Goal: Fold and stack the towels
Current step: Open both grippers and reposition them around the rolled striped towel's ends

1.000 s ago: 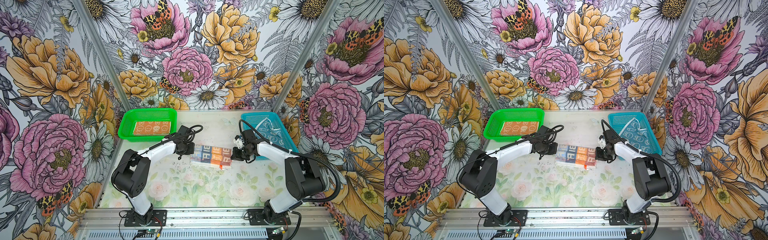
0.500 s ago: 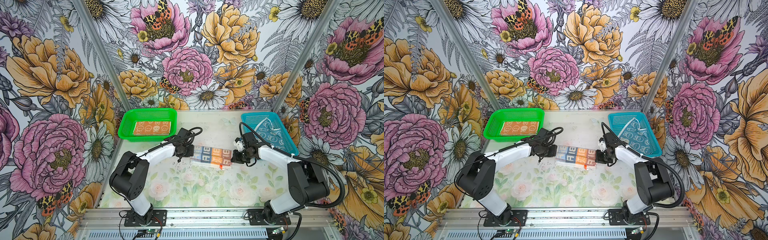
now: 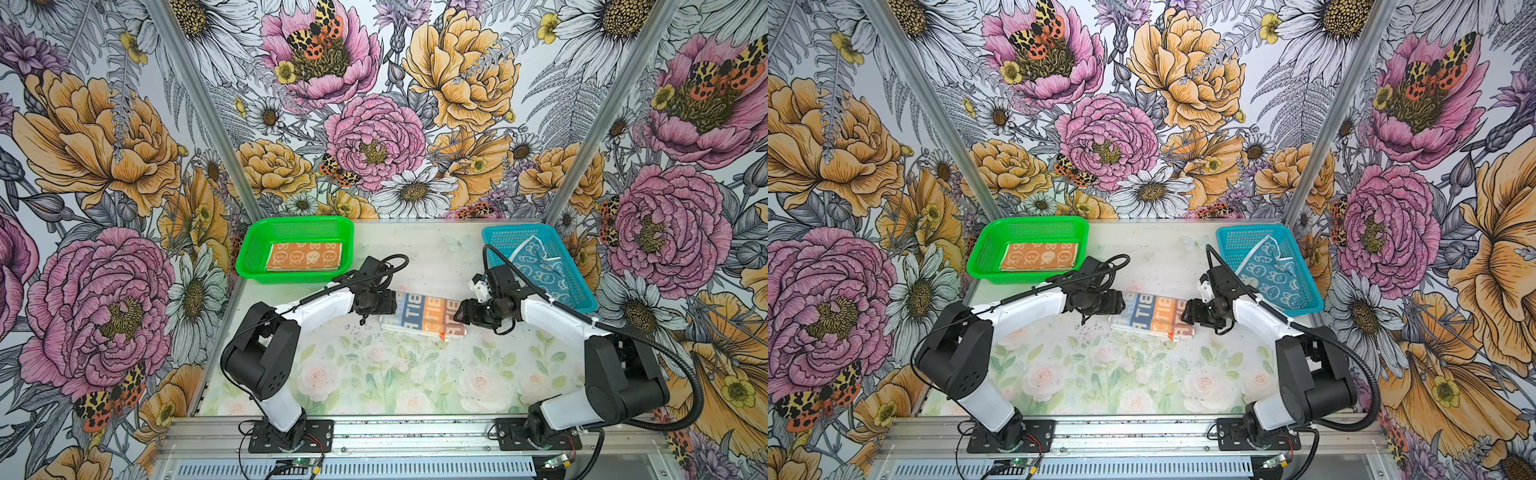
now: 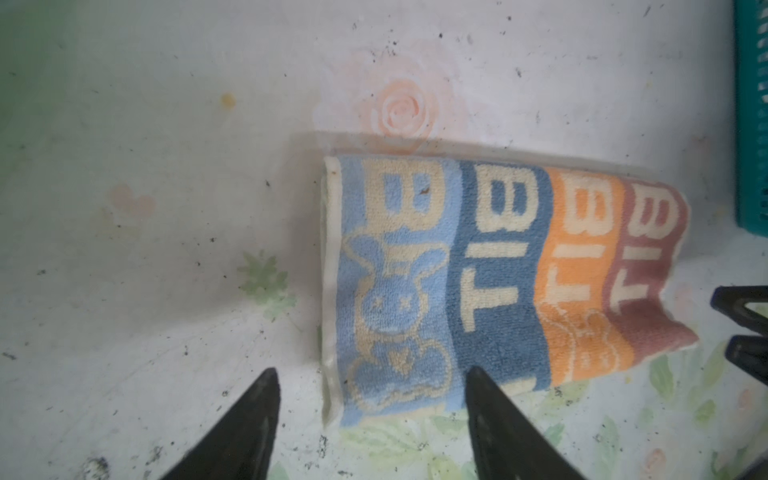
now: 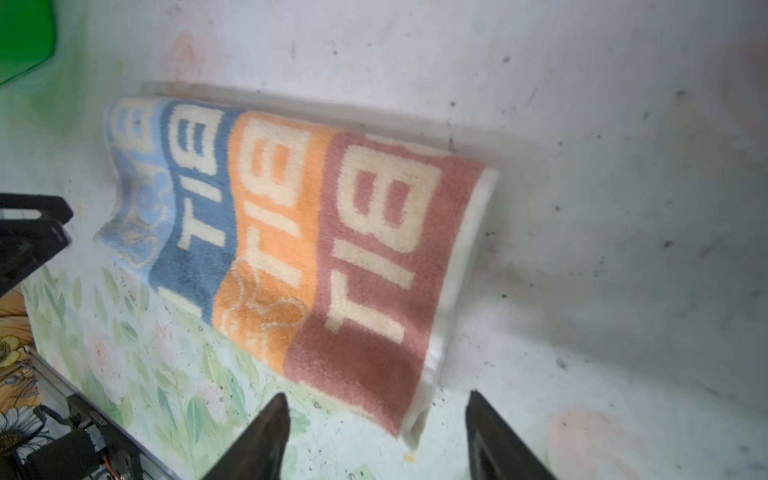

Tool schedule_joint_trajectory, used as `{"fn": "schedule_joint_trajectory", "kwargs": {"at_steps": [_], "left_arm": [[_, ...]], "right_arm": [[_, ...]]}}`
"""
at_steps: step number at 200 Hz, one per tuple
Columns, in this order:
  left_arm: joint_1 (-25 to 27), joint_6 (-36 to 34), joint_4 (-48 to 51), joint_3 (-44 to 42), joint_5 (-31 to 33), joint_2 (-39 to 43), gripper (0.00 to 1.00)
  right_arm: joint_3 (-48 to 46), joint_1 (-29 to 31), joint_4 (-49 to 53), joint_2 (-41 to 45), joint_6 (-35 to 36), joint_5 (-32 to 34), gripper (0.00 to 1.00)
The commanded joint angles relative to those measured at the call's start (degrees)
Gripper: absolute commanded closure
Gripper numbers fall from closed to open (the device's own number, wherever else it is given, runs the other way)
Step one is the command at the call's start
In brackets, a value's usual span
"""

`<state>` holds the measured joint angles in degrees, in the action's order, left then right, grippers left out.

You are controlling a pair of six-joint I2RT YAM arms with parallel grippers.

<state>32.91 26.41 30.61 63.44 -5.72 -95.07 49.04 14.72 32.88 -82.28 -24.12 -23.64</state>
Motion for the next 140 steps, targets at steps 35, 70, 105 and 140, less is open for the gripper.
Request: {"fn": "schedule_joint_trajectory", "kwargs": {"at_steps": [35, 70, 105, 140], "left_arm": [[2.1, 12.6, -12.2, 0.2, -11.1, 0.7, 0.01], [2.8, 16.3, -19.1, -4.8, -13.5, -2.2, 0.01], [2.9, 16.7, -21.0, -9.8, -13.2, -3.1, 0.01], [2.7, 15.5, -19.5, -11.3, -12.6, -3.4, 0.01]], "right_arm": [[-1.6, 3.1, -12.3, 1.9, -10.2, -9.5, 0.09], [-4.8, 5.0, -18.2, -1.3, -12.6, -11.1, 0.06], [-9.1, 5.0, -20.8, -4.2, -12.5, -10.8, 0.04], [-10.5, 4.8, -20.7, -3.3, -11.9, -9.8, 0.01]]}}
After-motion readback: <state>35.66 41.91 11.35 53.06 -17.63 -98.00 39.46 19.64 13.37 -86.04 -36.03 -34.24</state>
